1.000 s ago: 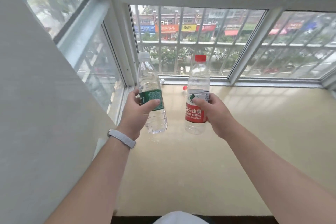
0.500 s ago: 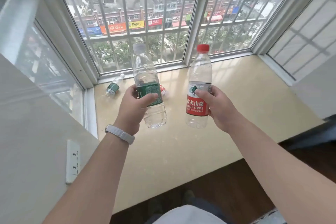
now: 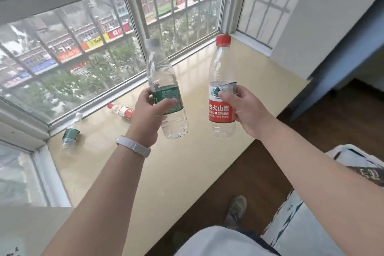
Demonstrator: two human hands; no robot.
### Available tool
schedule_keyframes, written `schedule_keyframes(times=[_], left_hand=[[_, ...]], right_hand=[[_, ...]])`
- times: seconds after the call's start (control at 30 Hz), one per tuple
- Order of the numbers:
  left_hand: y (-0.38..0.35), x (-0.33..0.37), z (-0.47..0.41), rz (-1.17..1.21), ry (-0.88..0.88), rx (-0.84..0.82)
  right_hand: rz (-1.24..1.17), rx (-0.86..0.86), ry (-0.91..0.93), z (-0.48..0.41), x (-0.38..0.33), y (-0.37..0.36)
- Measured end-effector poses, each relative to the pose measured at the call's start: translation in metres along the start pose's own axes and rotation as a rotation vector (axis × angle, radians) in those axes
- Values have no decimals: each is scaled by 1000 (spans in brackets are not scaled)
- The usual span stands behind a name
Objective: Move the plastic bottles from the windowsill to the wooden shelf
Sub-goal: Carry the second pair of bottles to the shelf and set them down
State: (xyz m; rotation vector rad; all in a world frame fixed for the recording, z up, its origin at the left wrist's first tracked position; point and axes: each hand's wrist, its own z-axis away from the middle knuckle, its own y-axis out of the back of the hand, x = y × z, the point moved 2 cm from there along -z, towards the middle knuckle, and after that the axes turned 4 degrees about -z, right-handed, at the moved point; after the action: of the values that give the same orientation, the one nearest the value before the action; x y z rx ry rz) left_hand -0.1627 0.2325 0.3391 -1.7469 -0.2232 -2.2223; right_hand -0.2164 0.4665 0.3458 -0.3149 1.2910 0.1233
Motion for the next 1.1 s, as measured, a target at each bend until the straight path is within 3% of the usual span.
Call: schedule_keyframes(times=[0.27, 0.57, 1.1], left_hand=[[-137, 8, -46, -111, 44, -130], [-314, 15, -82, -247, -25, -331], [-537, 16, -101, -292, -67, -659]], right_hand=[[-132, 130, 55, -20, -32, 129], [-184, 278, 100, -17, -53, 282], [-315, 676, 161, 28, -77, 453]])
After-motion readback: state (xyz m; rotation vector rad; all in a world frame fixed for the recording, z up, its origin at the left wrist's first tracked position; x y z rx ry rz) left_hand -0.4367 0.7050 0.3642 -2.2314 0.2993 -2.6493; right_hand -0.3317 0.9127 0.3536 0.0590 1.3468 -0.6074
